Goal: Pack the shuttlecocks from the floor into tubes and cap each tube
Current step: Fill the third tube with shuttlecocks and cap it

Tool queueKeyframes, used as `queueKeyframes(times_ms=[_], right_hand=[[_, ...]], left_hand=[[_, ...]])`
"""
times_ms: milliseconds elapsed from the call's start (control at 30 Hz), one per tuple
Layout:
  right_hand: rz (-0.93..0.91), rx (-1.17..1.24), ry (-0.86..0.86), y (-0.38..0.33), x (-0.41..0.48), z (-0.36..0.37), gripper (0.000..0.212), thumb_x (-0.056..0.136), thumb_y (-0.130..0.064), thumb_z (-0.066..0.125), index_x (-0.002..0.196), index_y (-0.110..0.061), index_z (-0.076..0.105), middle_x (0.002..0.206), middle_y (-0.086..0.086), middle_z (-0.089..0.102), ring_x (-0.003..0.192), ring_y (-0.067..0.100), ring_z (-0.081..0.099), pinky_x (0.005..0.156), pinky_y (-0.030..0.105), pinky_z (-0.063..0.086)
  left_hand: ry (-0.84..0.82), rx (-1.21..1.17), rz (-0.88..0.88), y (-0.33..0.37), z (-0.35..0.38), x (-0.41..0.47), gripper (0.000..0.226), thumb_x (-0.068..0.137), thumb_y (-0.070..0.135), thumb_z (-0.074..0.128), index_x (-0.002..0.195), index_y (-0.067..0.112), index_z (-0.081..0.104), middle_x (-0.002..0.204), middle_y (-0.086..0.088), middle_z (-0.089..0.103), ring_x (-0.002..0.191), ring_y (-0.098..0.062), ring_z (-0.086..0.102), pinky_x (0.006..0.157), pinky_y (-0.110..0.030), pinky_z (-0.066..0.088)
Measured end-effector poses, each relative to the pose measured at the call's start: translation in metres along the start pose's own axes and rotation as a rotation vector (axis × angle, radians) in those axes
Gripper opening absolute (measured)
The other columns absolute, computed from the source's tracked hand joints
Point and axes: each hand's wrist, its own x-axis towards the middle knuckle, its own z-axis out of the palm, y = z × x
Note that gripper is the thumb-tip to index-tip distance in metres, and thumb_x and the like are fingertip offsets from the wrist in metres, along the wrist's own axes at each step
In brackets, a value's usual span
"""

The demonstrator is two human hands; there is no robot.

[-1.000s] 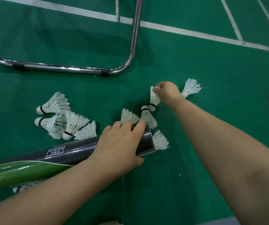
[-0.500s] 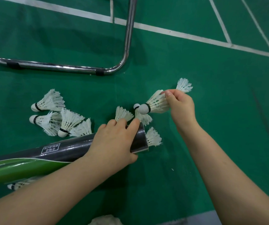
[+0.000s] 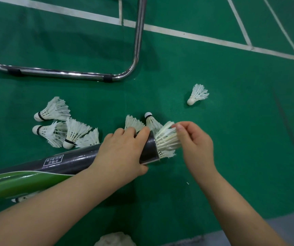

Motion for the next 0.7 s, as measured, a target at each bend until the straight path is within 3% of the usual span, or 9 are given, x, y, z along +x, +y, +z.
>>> queueKeyframes(times_ms=[133, 233, 333, 500, 567, 633, 700], right_hand=[[0.192, 0.193, -0.192, -0.017, -0.009, 0.008, 0.013, 0.094, -0.021, 0.050, 0.082, -0.023, 0.055, 0.065, -0.014, 0.057, 0.057, -0.004, 0.049, 0.056, 0.012, 0.040], [0.263, 0.292, -0.389, -0.025, -0.014, 0.004, 0.015, 0.088, -0.027, 0.059, 0.090, -0.013, 0.055, 0.076, -0.006, 0.058, 0.063, -0.002, 0.051, 0.059, 0.011, 0.041], [0.241, 0.448, -0.702, -0.033, -0.016, 0.003, 0.027, 0.073, -0.013, 0.057, 0.100, -0.009, 0.058, 0.086, -0.005, 0.064, 0.080, 0.003, 0.059, 0.073, 0.013, 0.046], [0.185, 0.320, -0.996, -0.050, -0.002, 0.002, 0.050, 0.065, 0.001, 0.054, 0.115, 0.001, 0.054, 0.108, 0.008, 0.061, 0.098, 0.010, 0.057, 0.088, 0.022, 0.046], [0.167, 0.243, -1.068, -0.063, 0.003, 0.007, 0.049, 0.063, 0.000, 0.055, 0.113, 0.002, 0.054, 0.110, 0.013, 0.061, 0.100, 0.012, 0.055, 0.092, 0.029, 0.044], [0.126, 0.138, -1.113, -0.079, 0.008, 0.016, 0.046, 0.062, -0.003, 0.056, 0.108, 0.006, 0.055, 0.113, 0.025, 0.060, 0.097, 0.016, 0.053, 0.093, 0.038, 0.043], [0.068, 0.040, -1.113, -0.098, 0.012, 0.026, 0.045, 0.062, -0.009, 0.058, 0.105, 0.003, 0.057, 0.114, 0.026, 0.059, 0.095, 0.023, 0.056, 0.095, 0.046, 0.043]], left_hand=[[0.036, -0.001, 0.010, 0.001, -0.004, -0.005, 0.080, 0.073, 0.055, 0.061, 0.132, 0.029, 0.014, 0.117, 0.002, 0.044, 0.102, -0.021, 0.043, 0.086, -0.033, 0.038], [0.067, -0.011, 0.017, 0.000, -0.009, -0.009, 0.079, 0.072, 0.055, 0.061, 0.131, 0.029, 0.016, 0.115, 0.004, 0.044, 0.101, -0.020, 0.044, 0.086, -0.032, 0.038], [0.110, -0.019, 0.012, -0.003, -0.016, -0.012, 0.080, 0.072, 0.052, 0.061, 0.134, 0.026, 0.018, 0.114, 0.002, 0.045, 0.100, -0.021, 0.044, 0.084, -0.033, 0.038], [0.129, 0.012, 0.009, -0.010, -0.029, -0.021, 0.088, 0.057, 0.049, 0.074, 0.129, 0.019, 0.032, 0.102, -0.006, 0.054, 0.088, -0.029, 0.053, 0.075, -0.040, 0.045], [0.169, 0.009, 0.007, -0.015, -0.035, -0.024, 0.091, 0.050, 0.047, 0.079, 0.122, 0.018, 0.032, 0.096, -0.008, 0.057, 0.082, -0.031, 0.055, 0.071, -0.043, 0.048], [0.198, -0.002, -0.025, -0.022, -0.045, -0.028, 0.094, 0.050, 0.046, 0.078, 0.127, 0.016, 0.032, 0.102, -0.008, 0.055, 0.088, -0.031, 0.053, 0.077, -0.044, 0.047], [0.230, -0.055, -0.059, -0.032, -0.057, -0.033, 0.095, 0.049, 0.044, 0.076, 0.129, 0.011, 0.038, 0.103, -0.010, 0.055, 0.089, -0.032, 0.052, 0.077, -0.045, 0.046]])
